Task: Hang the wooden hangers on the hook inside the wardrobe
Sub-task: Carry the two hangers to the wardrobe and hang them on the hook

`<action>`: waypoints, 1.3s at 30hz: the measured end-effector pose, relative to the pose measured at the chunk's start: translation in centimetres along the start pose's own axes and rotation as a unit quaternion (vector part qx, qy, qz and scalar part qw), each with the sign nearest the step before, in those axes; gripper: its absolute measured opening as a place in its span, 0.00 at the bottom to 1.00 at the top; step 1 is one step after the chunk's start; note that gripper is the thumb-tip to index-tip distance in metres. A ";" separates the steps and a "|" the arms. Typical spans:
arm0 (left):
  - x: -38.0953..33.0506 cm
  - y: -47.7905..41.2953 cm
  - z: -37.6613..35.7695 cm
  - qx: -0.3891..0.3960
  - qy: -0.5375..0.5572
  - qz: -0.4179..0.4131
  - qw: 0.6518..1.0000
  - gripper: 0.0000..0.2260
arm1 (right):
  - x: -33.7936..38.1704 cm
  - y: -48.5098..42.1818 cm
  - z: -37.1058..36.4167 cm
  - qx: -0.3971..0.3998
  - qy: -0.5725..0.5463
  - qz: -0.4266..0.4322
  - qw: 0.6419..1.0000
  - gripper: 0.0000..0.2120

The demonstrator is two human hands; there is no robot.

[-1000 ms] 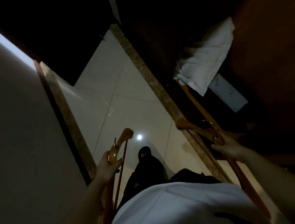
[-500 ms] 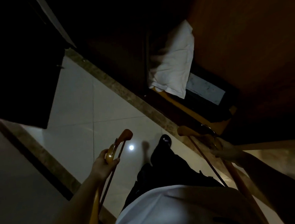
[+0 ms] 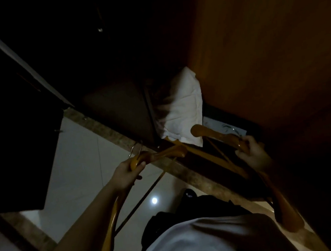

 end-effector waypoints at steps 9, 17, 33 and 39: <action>-13.9 -2.8 1.2 0.074 0.072 -0.098 0.990 0.13 | 7.3 -3.8 8.9 -0.119 -0.036 0.070 0.990 0.22; -24.9 -2.6 6.5 0.141 0.125 -0.192 0.963 0.17 | 15.6 -1.4 16.9 -0.222 -0.022 0.146 0.964 0.23; -44.9 7.7 14.5 0.151 0.066 -0.424 0.890 0.11 | 30.8 10.9 32.1 -0.413 0.025 0.268 0.870 0.20; -52.6 11.9 17.4 0.114 0.080 -0.502 0.854 0.07 | 34.7 13.5 38.3 -0.459 0.022 0.300 0.836 0.18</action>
Point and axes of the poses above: each hand's wrist, its own y-axis away from the middle knuckle, its own z-axis out of the back of the hand, x = y × z, the point moved 10 cm from there along -y, towards the middle knuckle, and after that the axes turned 9 degrees about -x, right-handed, at the moved point
